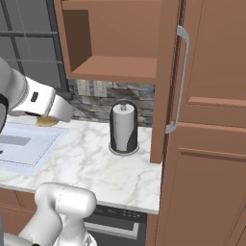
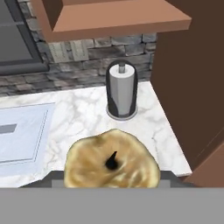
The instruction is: Get the candle and the beer from the cabinet and move them to the dining counter.
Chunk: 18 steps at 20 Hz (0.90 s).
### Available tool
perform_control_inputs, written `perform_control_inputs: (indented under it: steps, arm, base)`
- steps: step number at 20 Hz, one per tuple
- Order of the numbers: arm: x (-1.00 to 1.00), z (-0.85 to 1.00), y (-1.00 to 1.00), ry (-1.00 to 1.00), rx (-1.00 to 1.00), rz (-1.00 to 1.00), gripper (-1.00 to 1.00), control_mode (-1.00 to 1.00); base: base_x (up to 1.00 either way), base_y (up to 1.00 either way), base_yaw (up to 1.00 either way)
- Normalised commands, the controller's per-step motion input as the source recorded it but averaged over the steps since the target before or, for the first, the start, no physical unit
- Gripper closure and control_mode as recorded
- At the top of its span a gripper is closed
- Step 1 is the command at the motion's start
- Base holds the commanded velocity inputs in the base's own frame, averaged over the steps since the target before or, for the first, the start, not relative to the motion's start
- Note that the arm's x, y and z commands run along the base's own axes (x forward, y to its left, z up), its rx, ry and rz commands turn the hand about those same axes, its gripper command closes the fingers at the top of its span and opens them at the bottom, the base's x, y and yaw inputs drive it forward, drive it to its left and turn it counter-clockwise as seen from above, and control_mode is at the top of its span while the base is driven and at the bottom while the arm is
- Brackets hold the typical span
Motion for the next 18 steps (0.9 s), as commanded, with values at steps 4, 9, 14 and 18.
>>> perform_control_inputs:
  steps: [4, 9, 14, 18]
  arm:
    - [-0.16, -0.03, 0.0, 0.11, 0.0, 0.0, 1.0, -1.0]
    - [-0.19, -0.04, 0.0, 0.09, 0.0, 0.0, 1.0, 1.0]
    - [0.0, 0.0, 0.0, 0.0, 0.0, 0.0, 1.0, 1.0]
    - [0.0, 0.0, 0.0, 0.0, 0.0, 0.0, 1.0, 1.0]
  base:
    - [0.0, 0.0, 0.0]
    - [-0.07, 0.0, 0.0]
    - [-0.68, -0.02, 0.09]
    - [-0.74, 0.0, 0.48]
